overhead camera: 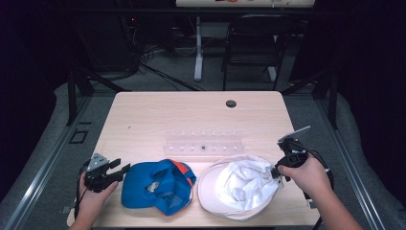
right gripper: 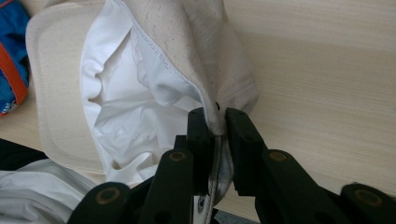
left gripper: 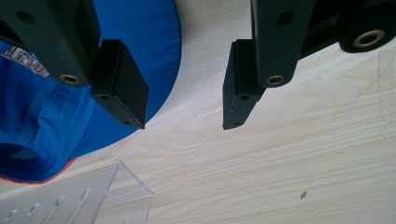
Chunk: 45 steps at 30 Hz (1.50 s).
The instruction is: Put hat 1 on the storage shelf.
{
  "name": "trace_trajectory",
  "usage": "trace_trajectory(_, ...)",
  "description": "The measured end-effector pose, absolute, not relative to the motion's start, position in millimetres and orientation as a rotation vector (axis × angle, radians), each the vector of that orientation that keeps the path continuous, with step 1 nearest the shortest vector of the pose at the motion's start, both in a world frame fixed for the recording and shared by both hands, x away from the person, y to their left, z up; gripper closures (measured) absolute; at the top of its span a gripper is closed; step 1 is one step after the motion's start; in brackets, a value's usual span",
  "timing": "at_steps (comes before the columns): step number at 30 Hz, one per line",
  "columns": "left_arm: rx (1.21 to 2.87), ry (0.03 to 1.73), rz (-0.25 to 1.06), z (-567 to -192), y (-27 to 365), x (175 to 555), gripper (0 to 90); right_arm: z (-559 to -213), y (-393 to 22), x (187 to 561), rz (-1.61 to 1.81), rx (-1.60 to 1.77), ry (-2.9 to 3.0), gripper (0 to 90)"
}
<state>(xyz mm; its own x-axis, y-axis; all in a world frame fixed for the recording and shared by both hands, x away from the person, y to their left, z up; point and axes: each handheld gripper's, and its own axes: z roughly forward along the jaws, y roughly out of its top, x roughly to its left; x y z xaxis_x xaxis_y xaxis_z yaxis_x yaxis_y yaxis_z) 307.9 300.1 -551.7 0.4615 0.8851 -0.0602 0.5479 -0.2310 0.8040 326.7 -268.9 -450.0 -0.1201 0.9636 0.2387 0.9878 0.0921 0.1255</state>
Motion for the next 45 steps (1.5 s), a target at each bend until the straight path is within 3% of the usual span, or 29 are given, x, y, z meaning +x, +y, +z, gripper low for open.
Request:
trace_trajectory(19, 1.909, 1.202, 0.533, -552.0, 300.5, 307.8, 51.1, -411.5, -265.9, 331.4, -0.351, -2.047, -2.248, 81.0)
trace_trajectory(45, 1.905, 1.198, 0.535, -553.5, 299.3, 309.4, 51.1, -391.7, -273.8, 328.6, -0.759, -1.832, -1.774, 81.4)
